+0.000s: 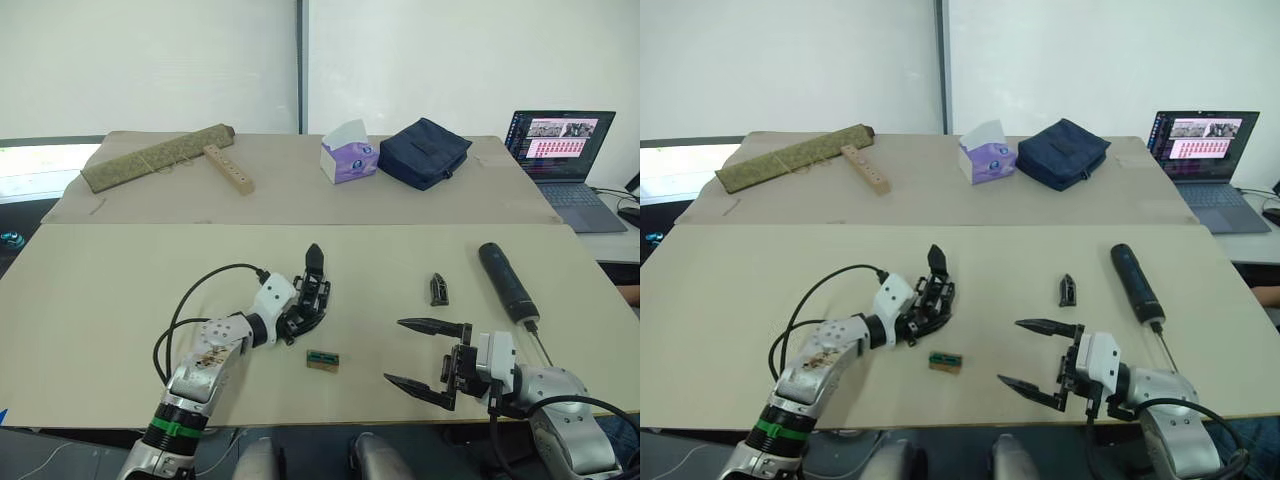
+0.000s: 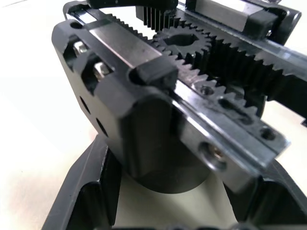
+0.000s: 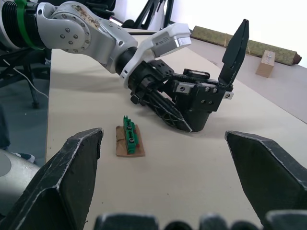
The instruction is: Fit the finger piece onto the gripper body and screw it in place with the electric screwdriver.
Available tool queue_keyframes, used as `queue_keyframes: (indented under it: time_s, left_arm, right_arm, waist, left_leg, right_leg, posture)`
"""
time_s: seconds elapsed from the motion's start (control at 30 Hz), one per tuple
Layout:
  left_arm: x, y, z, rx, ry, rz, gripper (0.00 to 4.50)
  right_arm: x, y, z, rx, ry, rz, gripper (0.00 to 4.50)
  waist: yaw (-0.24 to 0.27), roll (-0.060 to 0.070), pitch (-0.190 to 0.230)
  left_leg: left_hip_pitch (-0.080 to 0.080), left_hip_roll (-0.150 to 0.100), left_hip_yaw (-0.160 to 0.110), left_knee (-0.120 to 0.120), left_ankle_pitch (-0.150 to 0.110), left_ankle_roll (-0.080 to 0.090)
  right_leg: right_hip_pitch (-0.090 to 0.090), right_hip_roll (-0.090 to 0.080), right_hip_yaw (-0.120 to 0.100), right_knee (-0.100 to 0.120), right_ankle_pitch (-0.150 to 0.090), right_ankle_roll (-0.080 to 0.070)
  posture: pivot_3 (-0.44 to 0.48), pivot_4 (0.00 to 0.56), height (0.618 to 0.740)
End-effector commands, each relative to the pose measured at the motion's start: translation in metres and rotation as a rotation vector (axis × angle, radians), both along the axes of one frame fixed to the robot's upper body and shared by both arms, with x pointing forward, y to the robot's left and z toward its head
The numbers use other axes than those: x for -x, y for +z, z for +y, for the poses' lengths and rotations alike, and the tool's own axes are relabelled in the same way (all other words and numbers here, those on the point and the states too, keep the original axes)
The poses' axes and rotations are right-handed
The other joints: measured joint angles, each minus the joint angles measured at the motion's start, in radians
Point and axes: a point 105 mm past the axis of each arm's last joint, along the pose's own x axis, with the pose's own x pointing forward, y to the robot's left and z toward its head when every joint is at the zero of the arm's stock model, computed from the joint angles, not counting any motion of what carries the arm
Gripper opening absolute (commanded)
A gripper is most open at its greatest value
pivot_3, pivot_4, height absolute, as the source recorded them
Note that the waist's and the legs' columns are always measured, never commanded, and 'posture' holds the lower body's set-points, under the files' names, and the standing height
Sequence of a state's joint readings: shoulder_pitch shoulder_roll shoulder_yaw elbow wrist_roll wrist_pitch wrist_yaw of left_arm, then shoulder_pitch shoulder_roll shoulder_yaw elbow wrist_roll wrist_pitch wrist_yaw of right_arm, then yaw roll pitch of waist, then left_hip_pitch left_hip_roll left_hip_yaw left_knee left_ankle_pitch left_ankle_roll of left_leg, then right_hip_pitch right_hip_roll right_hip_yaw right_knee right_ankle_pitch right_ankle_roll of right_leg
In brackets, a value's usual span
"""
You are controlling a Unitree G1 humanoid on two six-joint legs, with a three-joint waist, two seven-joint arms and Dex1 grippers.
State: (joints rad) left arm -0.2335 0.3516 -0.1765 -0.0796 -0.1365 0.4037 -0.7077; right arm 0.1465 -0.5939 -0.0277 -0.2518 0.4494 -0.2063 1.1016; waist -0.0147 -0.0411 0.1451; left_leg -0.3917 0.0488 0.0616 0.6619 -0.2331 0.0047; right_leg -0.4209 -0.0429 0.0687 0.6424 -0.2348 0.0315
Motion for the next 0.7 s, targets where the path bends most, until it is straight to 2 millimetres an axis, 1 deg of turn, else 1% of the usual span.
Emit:
queue_keyframes:
  time_s: [0.03, 0.13, 0.27, 0.37, 0.47, 0.5, 0.53, 0.6, 0.7]
  left_arm:
    - [0.003, 0.009, 0.010, 0.000, -0.052, -0.049, 4.42]
    - [0.004, 0.010, 0.021, -0.017, -0.091, -0.051, 4.42]
    - [0.006, 0.015, 0.045, -0.009, -0.110, -0.066, 4.42]
    - [0.014, 0.013, 0.067, -0.006, -0.134, -0.059, 4.42]
    - [0.025, 0.017, 0.088, 0.033, -0.157, -0.057, 4.42]
    - [0.029, 0.019, 0.095, 0.049, -0.158, -0.062, 4.42]
    - [0.035, 0.024, 0.101, 0.071, -0.183, -0.072, 4.42]
    - [0.042, 0.037, 0.107, 0.102, -0.215, -0.109, 4.42]
    - [0.046, 0.060, 0.112, 0.127, -0.229, -0.175, 4.42]
  right_arm:
    - [0.001, 0.011, -0.004, -0.007, -0.007, -0.037, 4.50]
    - [0.001, 0.011, -0.006, -0.001, -0.014, -0.036, 4.50]
    - [0.001, 0.016, -0.016, -0.013, -0.079, -0.037, 4.50]
    - [0.008, 0.014, -0.026, -0.011, -0.128, -0.011, 4.50]
    - [0.011, 0.014, -0.040, -0.027, -0.248, 0.002, 4.50]
    - [0.008, 0.015, -0.049, -0.036, -0.326, -0.006, 4.50]
    - [0.005, 0.012, -0.061, -0.009, -0.433, -0.011, 4.50]
    - [0.004, 0.005, -0.078, 0.046, -0.572, 0.007, 4.50]
    - [0.012, -0.013, -0.092, 0.142, -0.680, 0.120, 4.50]
  waist:
    - [0.001, 0.000, 0.000]
    - [0.003, 0.000, 0.000]
    - [0.003, 0.000, 0.000]
    - [0.003, 0.000, 0.000]
    - [0.003, 0.000, 0.000]
    - [0.003, 0.000, 0.000]
    - [0.002, 0.000, 0.000]
    - [0.003, 0.000, 0.000]
    - [0.009, 0.000, 0.000]
  left_leg:
    - [0.000, 0.000, 0.000, 0.000, 0.000, 0.000]
    - [0.000, 0.000, 0.000, 0.000, 0.000, 0.000]
    - [0.000, 0.000, 0.001, 0.000, 0.000, 0.000]
    - [0.000, 0.000, 0.001, 0.000, 0.000, 0.000]
    - [0.000, 0.001, 0.001, 0.000, 0.000, 0.000]
    - [0.000, 0.001, 0.001, 0.000, 0.000, 0.000]
    - [0.000, 0.001, 0.002, 0.000, 0.000, 0.000]
    - [0.000, 0.001, 0.002, 0.000, 0.000, 0.000]
    - [0.000, 0.001, 0.002, 0.000, 0.000, 0.000]
  right_leg:
    - [0.000, 0.000, 0.000, 0.000, 0.000, 0.000]
    - [0.000, 0.000, 0.000, 0.001, 0.000, 0.000]
    - [0.000, 0.000, 0.000, 0.000, 0.000, 0.000]
    - [0.000, -0.001, 0.000, 0.000, 0.000, 0.000]
    - [0.000, -0.001, 0.000, 0.000, 0.000, -0.001]
    - [-0.001, -0.001, 0.000, 0.000, 0.000, -0.001]
    - [0.000, -0.001, 0.000, 0.000, 0.000, -0.001]
    - [-0.001, -0.001, 0.000, 0.000, 0.000, -0.001]
    - [-0.001, -0.002, 0.000, 0.000, -0.001, -0.002]
  posture:
    - [0.000, 0.150, 0.740]
    - [0.000, 0.150, 0.740]
    - [0.000, 0.150, 0.740]
    - [0.000, 0.150, 0.740]
    - [0.000, 0.150, 0.740]
    - [0.000, 0.150, 0.740]
    - [0.000, 0.150, 0.740]
    - [0.000, 0.150, 0.740]
    - [0.000, 0.150, 0.740]
